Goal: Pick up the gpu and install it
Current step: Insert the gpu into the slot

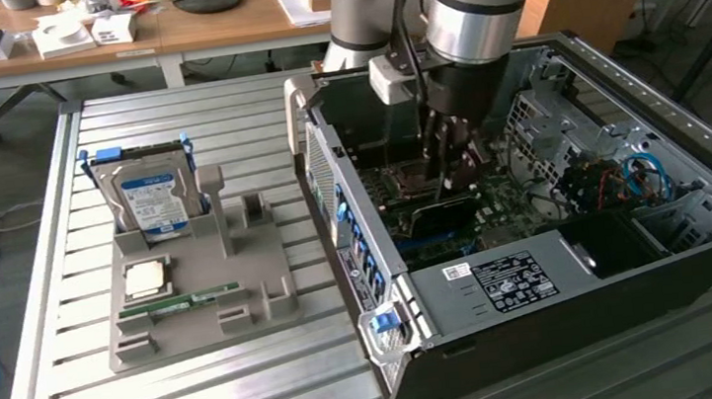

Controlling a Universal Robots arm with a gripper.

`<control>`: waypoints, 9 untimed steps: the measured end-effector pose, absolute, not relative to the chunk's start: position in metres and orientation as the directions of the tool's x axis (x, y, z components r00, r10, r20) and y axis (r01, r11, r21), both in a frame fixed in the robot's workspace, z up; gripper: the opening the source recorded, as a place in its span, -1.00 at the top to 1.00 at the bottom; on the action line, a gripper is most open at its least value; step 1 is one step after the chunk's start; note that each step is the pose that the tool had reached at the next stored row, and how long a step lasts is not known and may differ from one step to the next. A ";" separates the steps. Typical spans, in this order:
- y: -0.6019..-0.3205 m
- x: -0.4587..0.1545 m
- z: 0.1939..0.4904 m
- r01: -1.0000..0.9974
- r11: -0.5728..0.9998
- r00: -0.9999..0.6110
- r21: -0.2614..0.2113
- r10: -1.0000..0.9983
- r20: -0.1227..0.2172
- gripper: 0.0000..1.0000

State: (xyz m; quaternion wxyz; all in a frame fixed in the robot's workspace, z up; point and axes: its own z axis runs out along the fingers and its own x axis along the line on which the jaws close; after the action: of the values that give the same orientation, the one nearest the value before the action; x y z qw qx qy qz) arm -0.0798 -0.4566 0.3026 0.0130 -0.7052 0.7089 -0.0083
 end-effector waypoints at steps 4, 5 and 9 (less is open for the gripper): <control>-0.457 -0.080 0.311 -1.000 0.005 -0.005 -0.030 -1.000 -0.007 0.21; -0.457 -0.080 0.314 -1.000 0.005 -0.005 -0.030 -1.000 -0.007 0.21; -0.457 -0.080 0.323 -1.000 0.005 -0.005 -0.030 -1.000 -0.007 0.21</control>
State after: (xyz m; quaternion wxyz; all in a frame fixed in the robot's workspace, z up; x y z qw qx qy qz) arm -0.0798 -0.4566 0.3230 0.0130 -0.7052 0.7089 -0.0083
